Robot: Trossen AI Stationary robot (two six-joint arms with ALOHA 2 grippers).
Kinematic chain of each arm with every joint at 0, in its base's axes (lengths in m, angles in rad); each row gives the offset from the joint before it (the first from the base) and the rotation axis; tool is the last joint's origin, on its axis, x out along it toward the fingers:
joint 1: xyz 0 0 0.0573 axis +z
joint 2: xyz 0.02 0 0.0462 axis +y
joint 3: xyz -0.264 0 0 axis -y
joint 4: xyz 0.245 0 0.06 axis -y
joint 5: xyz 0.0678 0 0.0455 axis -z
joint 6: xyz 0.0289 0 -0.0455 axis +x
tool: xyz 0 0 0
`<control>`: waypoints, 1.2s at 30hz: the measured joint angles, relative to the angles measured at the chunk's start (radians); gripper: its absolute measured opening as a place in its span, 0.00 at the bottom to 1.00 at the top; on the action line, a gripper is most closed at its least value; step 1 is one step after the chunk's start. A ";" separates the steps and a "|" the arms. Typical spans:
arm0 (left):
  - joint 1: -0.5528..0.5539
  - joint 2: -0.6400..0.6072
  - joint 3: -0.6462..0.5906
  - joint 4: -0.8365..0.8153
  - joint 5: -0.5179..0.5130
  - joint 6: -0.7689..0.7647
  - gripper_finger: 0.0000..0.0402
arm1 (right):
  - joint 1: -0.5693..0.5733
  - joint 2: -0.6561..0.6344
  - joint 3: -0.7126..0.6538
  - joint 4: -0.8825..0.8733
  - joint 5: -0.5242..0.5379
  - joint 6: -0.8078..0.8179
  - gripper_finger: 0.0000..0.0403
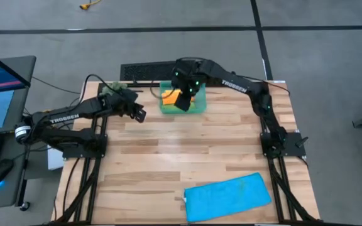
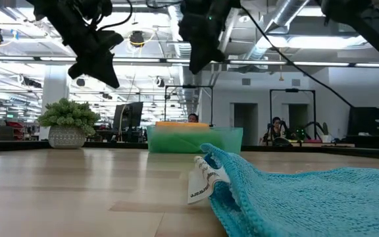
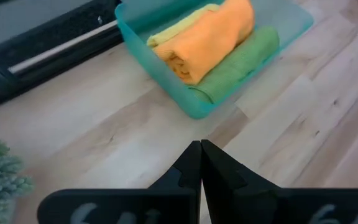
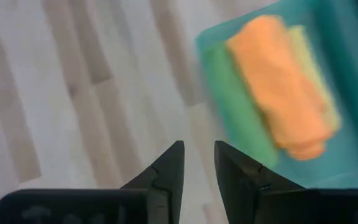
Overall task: Roll microfiber towels into tight, uniform cylinder then place into a basket
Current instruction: Roll the blue towel
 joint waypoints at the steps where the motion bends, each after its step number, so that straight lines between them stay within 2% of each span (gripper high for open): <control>1: -0.011 0.000 0.000 -0.001 -0.013 0.009 0.00 | 0.019 0.000 0.000 -0.013 0.006 0.003 0.27; 4: -0.045 -0.015 0.000 -0.002 -0.042 0.037 0.00 | 0.080 0.000 0.000 -0.033 0.020 0.031 0.27; 15: -0.203 -0.087 0.000 -0.014 -0.082 0.082 0.00 | 0.320 0.000 0.000 -0.074 0.196 0.215 0.27; 22: -0.325 -0.134 0.000 -0.014 -0.082 0.087 0.00 | 0.415 0.000 0.000 -0.080 0.354 0.380 0.27; 27: -0.399 -0.164 0.000 -0.015 -0.069 0.099 0.00 | 0.476 0.000 0.000 -0.152 0.387 0.396 0.27; 31: -0.448 -0.183 0.000 -0.016 -0.069 0.102 0.00 | 0.518 0.000 -0.001 -0.237 0.474 0.485 0.27; 36: -0.485 -0.186 0.000 -0.014 -0.070 0.133 0.00 | 0.575 -0.029 -0.002 -0.235 0.556 0.555 0.27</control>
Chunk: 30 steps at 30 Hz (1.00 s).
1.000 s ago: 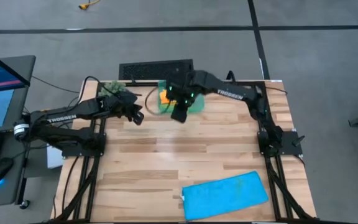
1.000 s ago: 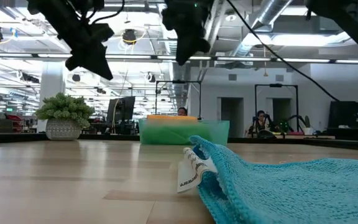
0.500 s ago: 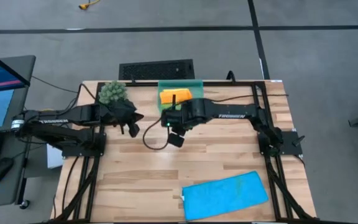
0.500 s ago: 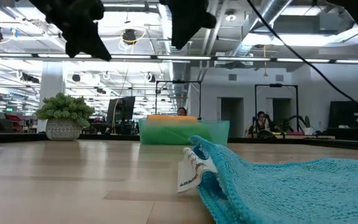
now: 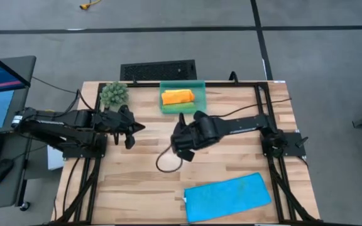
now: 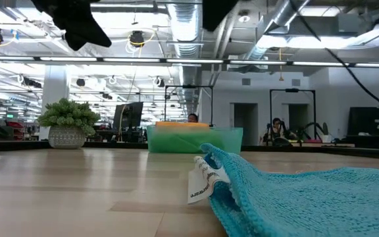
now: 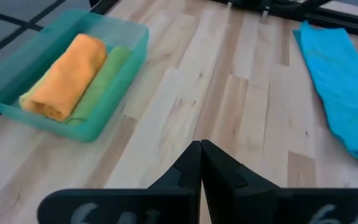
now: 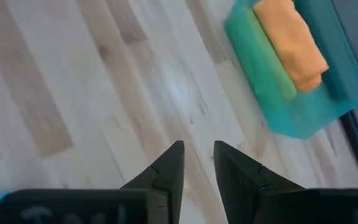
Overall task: Roll microfiber towels into tight, uniform cylinder then place into a basket
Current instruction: Roll the blue towel
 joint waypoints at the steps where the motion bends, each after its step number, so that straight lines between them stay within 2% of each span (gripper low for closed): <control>1: -0.004 0.001 0.000 0.000 -0.002 0.004 0.00 | 0.009 -0.006 -0.001 0.002 0.005 0.006 0.27; 5: -0.008 0.001 0.000 0.015 -0.016 -0.002 0.00 | 0.027 -0.076 -0.134 0.002 0.027 0.025 0.27; 8: -0.008 0.001 0.000 0.027 -0.036 -0.003 0.00 | 0.035 -0.205 -0.336 0.011 0.030 0.097 0.27; 13: -0.008 0.001 0.000 0.030 -0.079 -0.004 0.00 | 0.069 -0.415 -0.635 0.099 0.029 0.284 0.27; 18: -0.007 0.001 0.000 0.030 -0.081 -0.006 0.00 | 0.135 -0.579 -0.811 0.208 -0.002 0.461 0.27; 24: -0.007 0.001 0.000 0.032 -0.156 -0.020 0.00 | 0.242 -0.654 -0.956 0.280 -0.064 0.688 0.27; 30: -0.007 0.001 0.000 0.035 -0.235 -0.052 0.00 | 0.381 -0.643 -1.095 0.369 -0.216 0.787 0.27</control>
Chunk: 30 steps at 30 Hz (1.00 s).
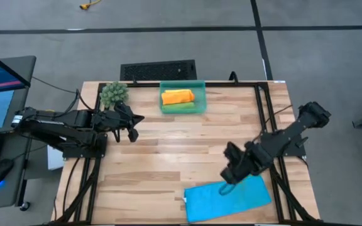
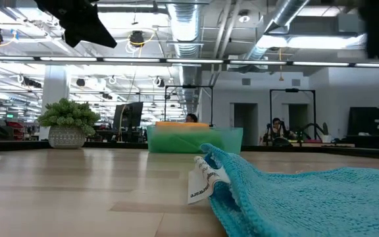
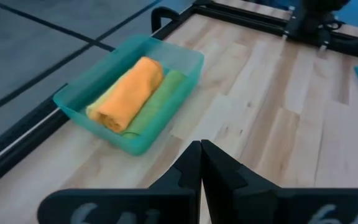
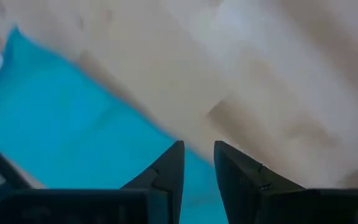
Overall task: Roll microfiber towels into tight, uniform cylinder then place into a basket
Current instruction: Roll the blue towel
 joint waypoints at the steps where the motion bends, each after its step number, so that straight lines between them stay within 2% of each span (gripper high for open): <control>1: 0.000 0.000 0.000 0.000 -0.003 -0.001 0.00 | 0.024 0.000 -0.031 0.052 -0.015 0.018 0.27; 6: 0.000 0.000 0.000 0.001 -0.003 -0.025 0.00 | 0.134 0.000 -0.168 0.222 -0.051 0.176 0.27; 15: 0.000 0.000 0.000 0.001 -0.003 -0.053 0.00 | 0.254 0.000 -0.298 0.419 -0.138 0.417 0.27; 22: 0.000 0.000 0.000 0.000 -0.003 -0.063 0.00 | 0.299 0.000 -0.395 0.482 -0.218 0.636 0.27; 26: 0.000 0.000 0.000 0.000 -0.003 -0.064 0.00 | 0.304 0.000 -0.446 0.606 -0.265 0.684 0.27; 30: 0.000 0.000 0.000 0.000 -0.003 -0.081 0.00 | 0.279 0.000 -0.501 0.621 -0.297 0.734 0.27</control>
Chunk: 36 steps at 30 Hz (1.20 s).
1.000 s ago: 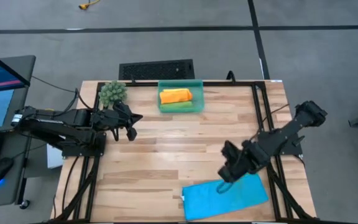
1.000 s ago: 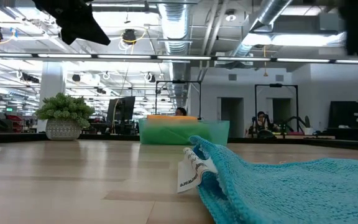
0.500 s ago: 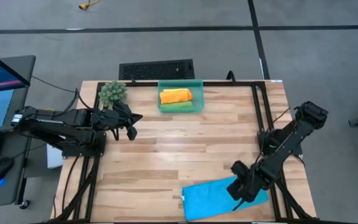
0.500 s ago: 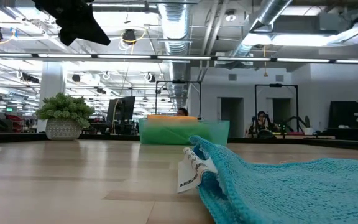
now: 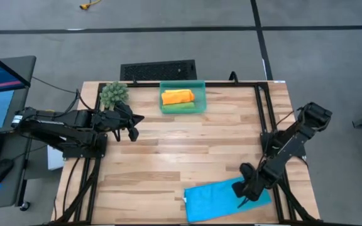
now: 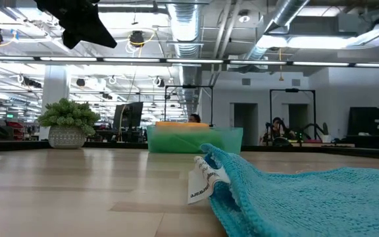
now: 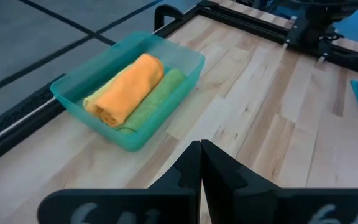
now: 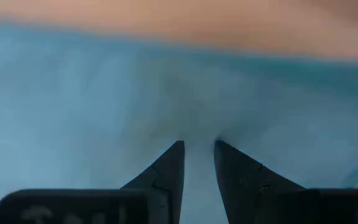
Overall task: Roll microfiber towels into tight, uniform cylinder then place into a basket
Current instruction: Roll the blue towel
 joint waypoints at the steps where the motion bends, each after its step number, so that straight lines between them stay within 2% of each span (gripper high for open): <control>1: 0.000 0.000 0.000 0.000 0.000 -0.001 0.00 | -0.013 0.000 -0.018 0.000 -0.016 0.007 0.27; 8: 0.000 0.000 0.000 -0.001 0.014 -0.009 0.00 | -0.163 -0.011 -0.135 0.041 -0.113 -0.001 0.27; 20: 0.000 0.000 0.000 -0.009 0.027 -0.011 0.00 | -0.582 -0.011 -0.146 0.068 -0.107 -0.447 0.27; 24: 0.000 0.000 0.000 -0.009 0.027 -0.011 0.00 | -0.706 -0.009 -0.151 0.181 -0.026 -0.562 0.27; 30: 0.000 0.000 0.000 -0.010 0.027 -0.010 0.00 | -0.855 0.006 -0.166 0.405 0.235 -0.642 0.24; 32: 0.000 0.000 0.000 -0.010 0.027 -0.010 0.00 | -0.901 0.009 -0.169 0.467 0.262 -0.679 0.22; 36: 0.000 0.000 0.000 -0.007 0.037 -0.007 0.00 | -0.966 -0.003 -0.167 0.601 0.236 -0.820 0.18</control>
